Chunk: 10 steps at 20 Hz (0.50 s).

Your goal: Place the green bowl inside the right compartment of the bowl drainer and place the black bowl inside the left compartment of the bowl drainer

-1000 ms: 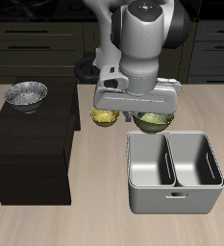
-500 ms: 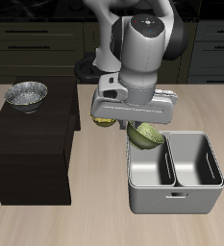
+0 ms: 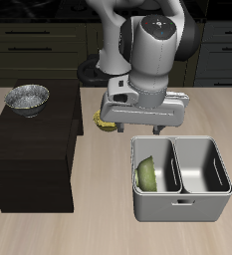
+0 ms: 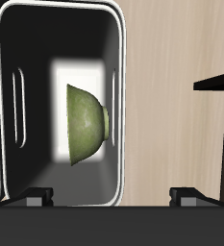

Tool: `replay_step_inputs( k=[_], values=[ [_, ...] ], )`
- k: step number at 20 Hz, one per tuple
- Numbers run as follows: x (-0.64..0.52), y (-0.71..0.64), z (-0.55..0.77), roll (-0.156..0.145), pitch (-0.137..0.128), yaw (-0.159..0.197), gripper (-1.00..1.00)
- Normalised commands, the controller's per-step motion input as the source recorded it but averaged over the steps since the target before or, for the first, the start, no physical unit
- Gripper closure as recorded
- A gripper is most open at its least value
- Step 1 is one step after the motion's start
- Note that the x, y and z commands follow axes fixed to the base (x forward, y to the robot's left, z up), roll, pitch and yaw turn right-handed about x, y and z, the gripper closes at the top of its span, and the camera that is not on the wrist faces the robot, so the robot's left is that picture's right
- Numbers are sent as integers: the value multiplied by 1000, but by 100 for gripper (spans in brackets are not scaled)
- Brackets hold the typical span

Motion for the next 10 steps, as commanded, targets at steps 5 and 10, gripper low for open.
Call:
replay_step_inputs(
  k=[5, 10],
  values=[
    [-251, 162, 307, 30, -60, 20, -100],
    [-220, 73, 304, 2, -66, 31, -100]
  ],
)
